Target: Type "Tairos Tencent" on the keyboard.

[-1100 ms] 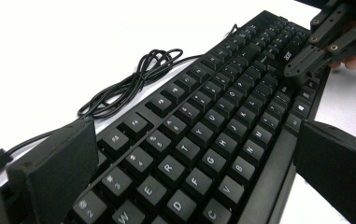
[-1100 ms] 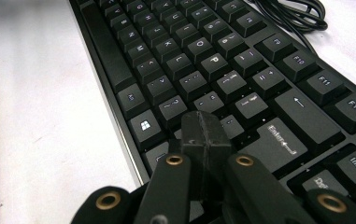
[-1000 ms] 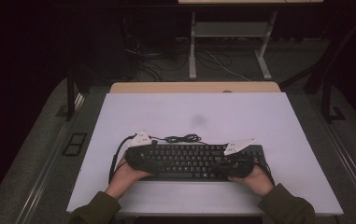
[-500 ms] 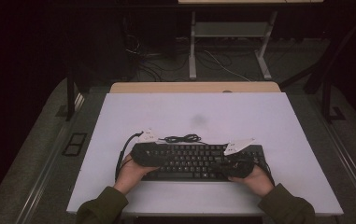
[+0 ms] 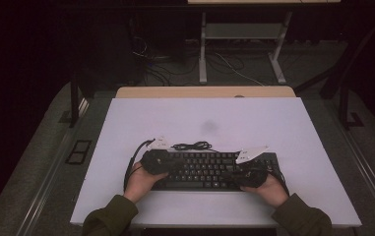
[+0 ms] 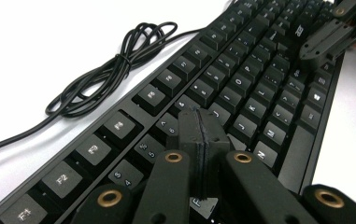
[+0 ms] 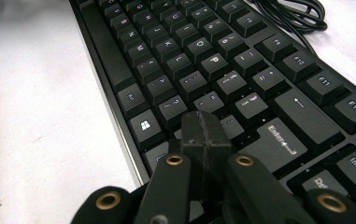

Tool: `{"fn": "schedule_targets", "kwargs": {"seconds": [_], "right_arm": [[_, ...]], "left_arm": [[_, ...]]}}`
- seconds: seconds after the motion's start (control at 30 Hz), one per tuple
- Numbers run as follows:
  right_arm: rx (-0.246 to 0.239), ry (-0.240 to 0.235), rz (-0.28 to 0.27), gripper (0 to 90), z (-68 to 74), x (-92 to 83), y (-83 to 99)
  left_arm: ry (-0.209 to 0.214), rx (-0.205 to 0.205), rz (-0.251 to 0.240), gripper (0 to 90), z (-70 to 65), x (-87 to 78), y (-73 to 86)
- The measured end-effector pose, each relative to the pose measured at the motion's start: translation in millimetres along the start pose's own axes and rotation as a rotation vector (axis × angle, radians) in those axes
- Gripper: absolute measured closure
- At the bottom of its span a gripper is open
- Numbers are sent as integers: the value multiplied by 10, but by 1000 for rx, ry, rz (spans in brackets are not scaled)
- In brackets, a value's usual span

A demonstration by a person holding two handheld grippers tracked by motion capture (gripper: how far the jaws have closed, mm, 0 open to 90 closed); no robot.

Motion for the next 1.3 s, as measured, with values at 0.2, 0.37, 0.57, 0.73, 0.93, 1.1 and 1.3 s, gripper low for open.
{"fn": "schedule_targets", "kwargs": {"seconds": [0.2, 0.37, 0.57, 0.73, 0.93, 1.1, 1.3], "right_arm": [[0, 0, 0, 893, 1, 0, 0], [0, 1, 0, 893, 1, 0, 0], [-1, 1, 0, 893, 2, 0, 1], [-3, 1, 1, 893, 3, 0, 1], [-3, 2, 1, 893, 4, 0, 0], [-4, 2, 0, 893, 5, 0, 0], [-3, 2, -1, 893, 5, 0, 1]], "left_arm": [[-6, 3, 25, 891, 3, 27, 26], [-7, 2, 25, 891, 4, 31, 28], [-9, 4, 47, 892, 8, 41, 46], [-9, -2, 40, 892, 3, 38, 39], [-9, -5, 29, 891, -1, 12, 25], [-6, 1, 23, 891, -10, -4, 14], [-8, -16, -17, 816, -2, -96, 9]]}}
Point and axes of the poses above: each handheld gripper's, and its own axes: x roughly forward along the jaws, y roughly out of its underside, z roughly to its left, the point moved 8 cm from there along x, roughly forward along the jaws, and after that the axes turned 5 degrees about z, right-handed, at the moved point
